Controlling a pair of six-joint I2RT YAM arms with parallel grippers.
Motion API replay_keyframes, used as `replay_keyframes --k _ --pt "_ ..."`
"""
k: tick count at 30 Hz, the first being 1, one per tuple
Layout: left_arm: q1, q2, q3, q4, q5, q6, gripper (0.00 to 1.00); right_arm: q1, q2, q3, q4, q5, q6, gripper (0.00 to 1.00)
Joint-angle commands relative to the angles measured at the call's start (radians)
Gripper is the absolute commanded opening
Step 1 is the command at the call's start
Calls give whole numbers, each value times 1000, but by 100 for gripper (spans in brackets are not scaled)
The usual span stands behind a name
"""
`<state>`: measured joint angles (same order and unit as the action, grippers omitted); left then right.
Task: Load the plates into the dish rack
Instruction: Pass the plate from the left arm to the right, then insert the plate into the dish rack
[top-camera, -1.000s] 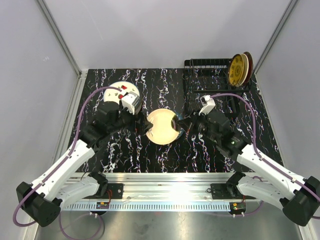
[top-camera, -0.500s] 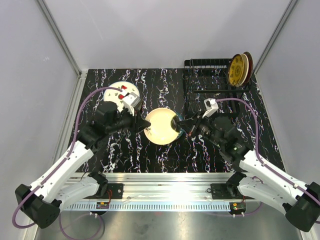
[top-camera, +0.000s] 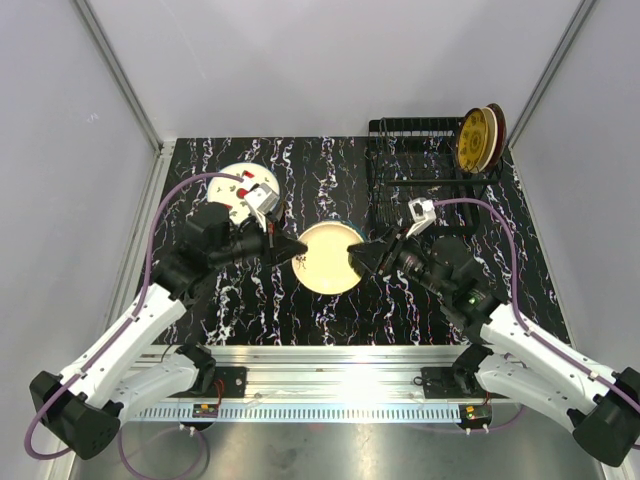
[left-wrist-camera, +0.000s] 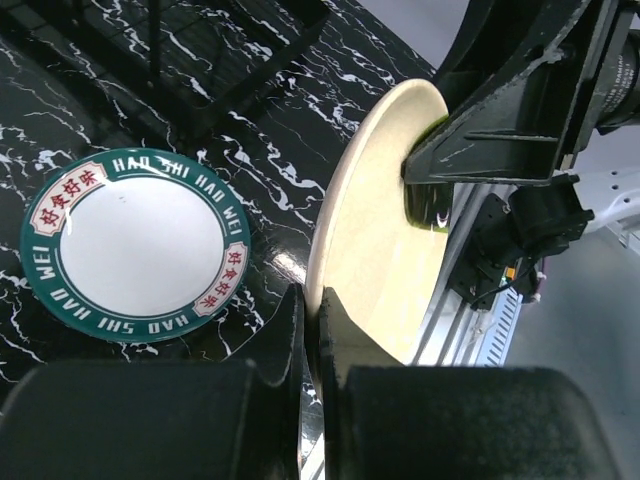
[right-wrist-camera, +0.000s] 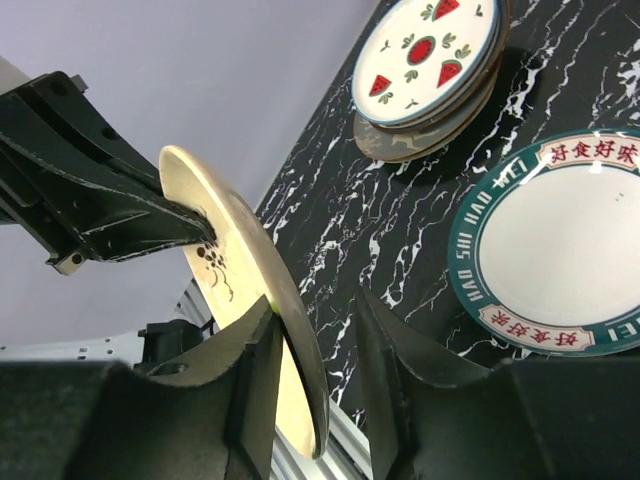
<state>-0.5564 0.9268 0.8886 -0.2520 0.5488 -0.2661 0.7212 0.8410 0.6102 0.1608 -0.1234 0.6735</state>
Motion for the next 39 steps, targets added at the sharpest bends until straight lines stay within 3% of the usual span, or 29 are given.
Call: replay_keyframes --k 1,6,7,8,11,13,18,20,28,33,39 --pt "-13 -11 1 92 142 -25 0 3 10 -1 71 -15 0 40" --pt "-13 -8 3 80 117 -16 0 3 27 13 77 -50 -5 18" --pt "-13 -8 3 73 99 -12 7 3 23 11 77 -51 -8 13" --pt "-13 -3 6 68 99 -9 38 3 18 14 75 -51 -17 6" --pt "-13 7 13 54 91 4 91 1 4 31 51 -39 -38 0" --pt "-13 12 19 42 77 10 99 3 -3 46 17 -27 -55 0" --pt "-13 -8 27 10 -4 41 99 3 -8 144 -117 69 -144 0" --pt "-13 -44 23 2 -85 53 99 3 -5 212 -236 181 -199 0" --pt "-13 -189 -20 -10 -608 91 99 1 92 482 -471 583 -428 0" --pt "-13 -174 10 -94 -866 99 99 1 225 695 -521 774 -593 0" --pt "-14 -141 32 -128 -906 97 99 -110 309 875 -518 823 -706 0"
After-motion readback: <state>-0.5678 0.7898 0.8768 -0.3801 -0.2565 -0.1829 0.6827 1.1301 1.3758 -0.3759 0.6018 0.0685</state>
